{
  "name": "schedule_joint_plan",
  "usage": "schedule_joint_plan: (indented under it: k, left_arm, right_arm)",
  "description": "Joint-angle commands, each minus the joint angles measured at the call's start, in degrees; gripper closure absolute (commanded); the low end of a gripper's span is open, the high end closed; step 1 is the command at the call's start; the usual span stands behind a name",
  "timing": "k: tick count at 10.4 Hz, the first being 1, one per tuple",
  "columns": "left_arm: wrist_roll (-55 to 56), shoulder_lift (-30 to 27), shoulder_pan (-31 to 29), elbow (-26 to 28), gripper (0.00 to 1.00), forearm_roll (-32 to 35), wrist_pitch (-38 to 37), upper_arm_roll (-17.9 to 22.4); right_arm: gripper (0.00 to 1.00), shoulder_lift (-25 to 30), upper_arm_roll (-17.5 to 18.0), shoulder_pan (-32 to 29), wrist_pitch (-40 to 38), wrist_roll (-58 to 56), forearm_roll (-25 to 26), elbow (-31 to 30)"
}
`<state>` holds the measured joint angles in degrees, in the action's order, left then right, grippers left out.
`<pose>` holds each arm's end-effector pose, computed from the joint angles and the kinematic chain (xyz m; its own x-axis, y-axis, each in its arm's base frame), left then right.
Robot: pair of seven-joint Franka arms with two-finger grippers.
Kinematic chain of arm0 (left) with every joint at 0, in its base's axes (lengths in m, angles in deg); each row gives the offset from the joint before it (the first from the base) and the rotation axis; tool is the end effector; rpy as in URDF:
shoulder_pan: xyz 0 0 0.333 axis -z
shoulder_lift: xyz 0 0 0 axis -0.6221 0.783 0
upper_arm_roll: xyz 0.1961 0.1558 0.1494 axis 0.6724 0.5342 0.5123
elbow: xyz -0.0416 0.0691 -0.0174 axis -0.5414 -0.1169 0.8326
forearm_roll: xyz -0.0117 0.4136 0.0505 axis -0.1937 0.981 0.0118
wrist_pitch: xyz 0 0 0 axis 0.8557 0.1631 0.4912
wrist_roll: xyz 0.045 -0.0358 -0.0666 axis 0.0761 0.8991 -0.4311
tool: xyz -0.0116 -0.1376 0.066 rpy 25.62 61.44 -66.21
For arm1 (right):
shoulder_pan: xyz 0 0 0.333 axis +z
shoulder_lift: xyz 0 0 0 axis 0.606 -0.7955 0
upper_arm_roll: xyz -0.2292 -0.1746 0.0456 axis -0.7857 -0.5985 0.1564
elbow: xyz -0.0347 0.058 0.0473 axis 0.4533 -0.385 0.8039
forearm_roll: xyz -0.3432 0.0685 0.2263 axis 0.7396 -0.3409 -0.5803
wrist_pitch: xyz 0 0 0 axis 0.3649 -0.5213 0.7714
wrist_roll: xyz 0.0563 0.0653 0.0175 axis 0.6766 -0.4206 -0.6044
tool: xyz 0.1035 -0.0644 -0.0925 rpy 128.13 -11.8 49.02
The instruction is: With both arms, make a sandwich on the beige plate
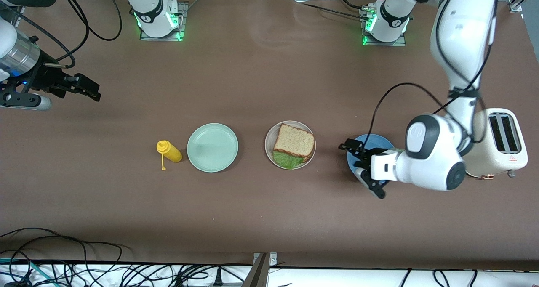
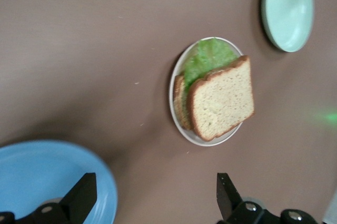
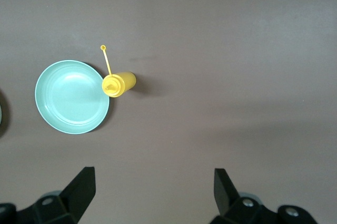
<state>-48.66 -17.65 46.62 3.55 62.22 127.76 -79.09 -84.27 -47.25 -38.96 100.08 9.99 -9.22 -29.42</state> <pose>0.6945 -0.1900 0.2672 0.8268 -0.5619 -0.0274 -0.4822 -0.7330 0.4797 0.5963 0.0561 0.5137 0.9964 -0.0835 -0.0119 -0.0835 -0.9965 -0.0002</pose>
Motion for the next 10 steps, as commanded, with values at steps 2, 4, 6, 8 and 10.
schedule_joint_plan:
  k: [2,4,6,8,10]
  left_arm:
    - [9.2,-11.7,1.8,2.8,0.00,13.0,-2.8,0.6]
    - [10.8,-19.3,3.3,6.3,0.00,21.3,-2.8,2.4]
    - [11.8,-29.2,3.4,14.8,0.00,23.8,-2.5,5.5]
    - [11.9,-37.8,-0.2,21.6,0.00,24.0,-2.5,5.7]
    - [14.8,-45.3,-4.5,27.7,0.00,23.8,-2.5,3.9]
  right_arm:
    - [0.00,-0.7,0.1,-0.4,-0.6,-0.6,-0.5,1.6]
    - [0.00,-0.7,0.1,-0.4,-0.6,-0.5,-0.5,1.6]
    - [0.00,-0.7,0.1,-0.3,-0.6,-0.4,-0.5,1.6]
    - [0.00,-0.7,0.1,-0.4,-0.6,-0.5,-0.5,1.6]
    - [0.00,-0.7,0.1,-0.3,-0.6,-0.4,-0.5,1.6]
